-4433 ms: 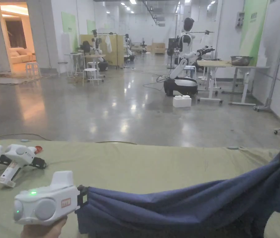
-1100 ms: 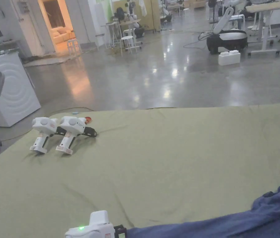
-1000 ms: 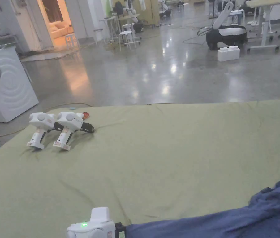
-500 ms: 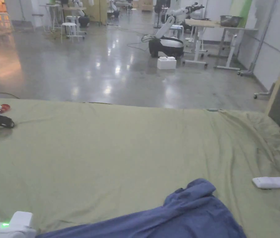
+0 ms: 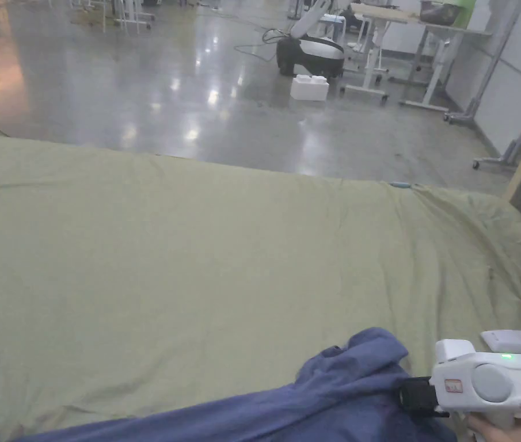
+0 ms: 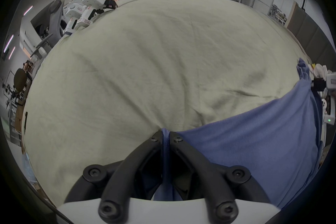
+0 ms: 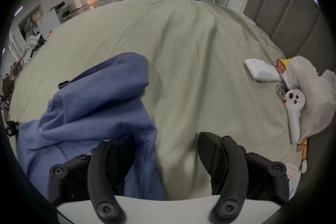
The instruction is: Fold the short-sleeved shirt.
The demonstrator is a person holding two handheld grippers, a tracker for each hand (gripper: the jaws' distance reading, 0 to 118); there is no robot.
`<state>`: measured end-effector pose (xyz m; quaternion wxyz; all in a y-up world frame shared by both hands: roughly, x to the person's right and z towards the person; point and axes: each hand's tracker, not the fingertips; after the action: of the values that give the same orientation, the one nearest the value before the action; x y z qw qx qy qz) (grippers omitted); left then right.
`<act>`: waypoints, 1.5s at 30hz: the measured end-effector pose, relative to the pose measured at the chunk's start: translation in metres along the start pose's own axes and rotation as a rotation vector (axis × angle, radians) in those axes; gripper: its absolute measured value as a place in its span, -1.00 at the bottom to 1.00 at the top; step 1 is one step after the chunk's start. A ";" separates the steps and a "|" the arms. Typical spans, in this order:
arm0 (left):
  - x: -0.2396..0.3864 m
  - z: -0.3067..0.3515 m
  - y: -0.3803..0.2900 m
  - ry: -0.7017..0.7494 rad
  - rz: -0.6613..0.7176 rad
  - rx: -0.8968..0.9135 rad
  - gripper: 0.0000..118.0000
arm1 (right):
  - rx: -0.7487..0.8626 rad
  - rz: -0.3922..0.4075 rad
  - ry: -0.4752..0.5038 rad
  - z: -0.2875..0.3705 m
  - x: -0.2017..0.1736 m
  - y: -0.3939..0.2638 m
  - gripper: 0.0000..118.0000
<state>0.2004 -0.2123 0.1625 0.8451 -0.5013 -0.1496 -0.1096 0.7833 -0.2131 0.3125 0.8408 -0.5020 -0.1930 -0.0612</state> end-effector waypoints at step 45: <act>-0.078 0.585 0.050 -0.176 -0.024 1.172 -0.98 | 1.124 -0.099 -0.102 0.667 0.008 -0.021 -1.00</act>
<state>0.0610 0.3291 0.3584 0.9643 0.0434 -0.2603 0.0237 0.6089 0.3562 0.6140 0.9645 0.0304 -0.2598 0.0360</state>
